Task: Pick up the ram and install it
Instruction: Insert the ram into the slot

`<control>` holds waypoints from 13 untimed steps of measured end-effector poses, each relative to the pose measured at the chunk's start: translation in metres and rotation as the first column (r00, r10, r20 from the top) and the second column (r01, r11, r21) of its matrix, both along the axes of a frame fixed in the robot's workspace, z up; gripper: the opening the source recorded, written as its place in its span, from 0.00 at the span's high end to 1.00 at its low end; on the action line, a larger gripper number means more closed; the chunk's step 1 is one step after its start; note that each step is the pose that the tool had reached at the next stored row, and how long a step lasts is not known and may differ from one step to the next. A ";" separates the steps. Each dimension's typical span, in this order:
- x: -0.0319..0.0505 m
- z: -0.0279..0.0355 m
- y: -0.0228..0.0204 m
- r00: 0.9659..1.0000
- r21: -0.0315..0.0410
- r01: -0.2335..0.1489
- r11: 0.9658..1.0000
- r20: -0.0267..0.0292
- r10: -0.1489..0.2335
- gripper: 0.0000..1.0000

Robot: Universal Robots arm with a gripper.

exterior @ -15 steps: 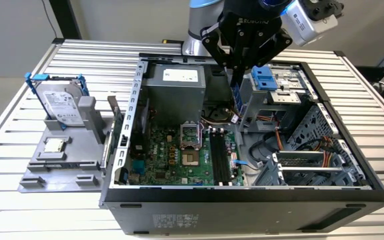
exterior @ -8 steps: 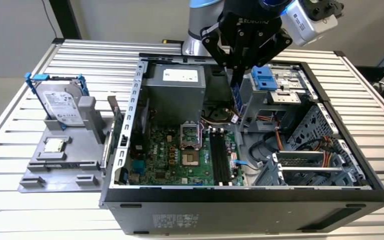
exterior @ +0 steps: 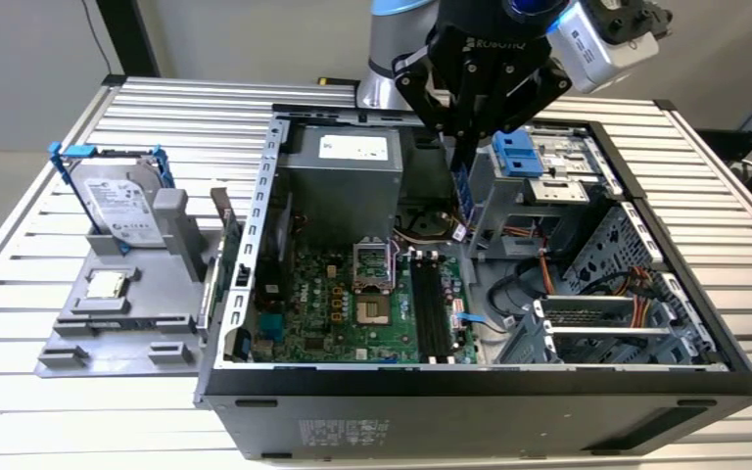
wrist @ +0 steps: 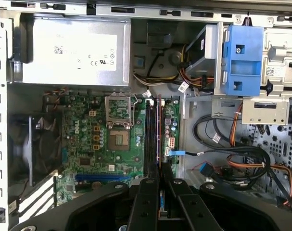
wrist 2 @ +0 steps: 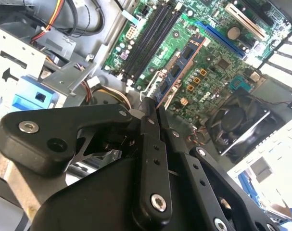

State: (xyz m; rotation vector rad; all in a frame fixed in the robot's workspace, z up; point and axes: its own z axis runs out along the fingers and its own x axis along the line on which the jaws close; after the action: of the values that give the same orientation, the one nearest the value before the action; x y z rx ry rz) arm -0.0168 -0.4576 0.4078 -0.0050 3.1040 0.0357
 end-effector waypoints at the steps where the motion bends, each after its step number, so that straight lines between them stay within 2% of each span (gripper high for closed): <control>1: 0.0000 0.0000 0.0000 1.000 0.000 0.000 1.000 0.000 0.000 1.00; 13: 0.0000 -0.0013 0.0000 1.000 0.000 0.003 1.000 -0.001 -0.003 1.00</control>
State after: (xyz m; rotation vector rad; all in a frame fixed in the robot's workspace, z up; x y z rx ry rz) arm -0.0168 -0.4576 0.4065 0.0000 3.1049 0.0363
